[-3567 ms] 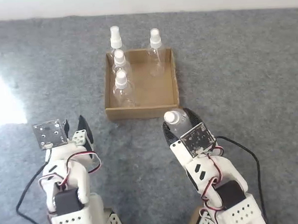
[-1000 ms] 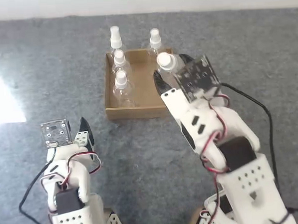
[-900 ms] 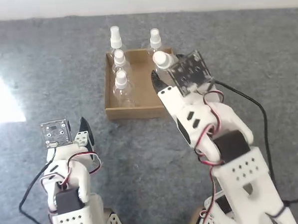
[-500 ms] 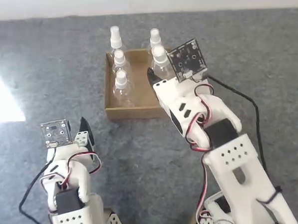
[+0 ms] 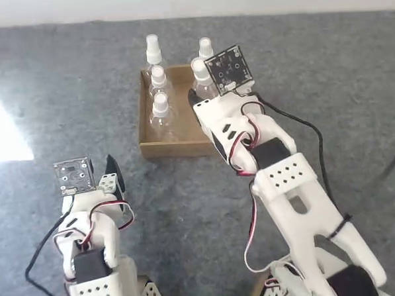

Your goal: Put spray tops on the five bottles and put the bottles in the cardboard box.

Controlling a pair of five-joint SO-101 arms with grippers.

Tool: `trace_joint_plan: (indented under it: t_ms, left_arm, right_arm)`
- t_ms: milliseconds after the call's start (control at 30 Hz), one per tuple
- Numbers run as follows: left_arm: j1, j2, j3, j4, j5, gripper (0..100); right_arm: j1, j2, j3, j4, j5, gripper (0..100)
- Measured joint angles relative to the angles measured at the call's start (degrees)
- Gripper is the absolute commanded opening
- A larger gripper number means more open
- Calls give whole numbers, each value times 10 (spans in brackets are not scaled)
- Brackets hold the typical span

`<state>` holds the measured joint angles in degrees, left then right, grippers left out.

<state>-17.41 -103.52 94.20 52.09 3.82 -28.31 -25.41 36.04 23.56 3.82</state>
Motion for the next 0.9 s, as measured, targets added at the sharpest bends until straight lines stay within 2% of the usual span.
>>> trace_joint_plan:
  t_ms: [133, 333, 900]
  left_arm:
    - [0, 0, 0, 0, 0, 131]
    - [0, 0, 0, 0, 0, 131]
    - [0, 0, 0, 0, -11, 131]
  right_arm:
    - [0, 25, 0, -20, -2, 87]
    - [0, 68, 0, -43, -48, 87]
    - [0, 173, 0, -119, -54, 87]
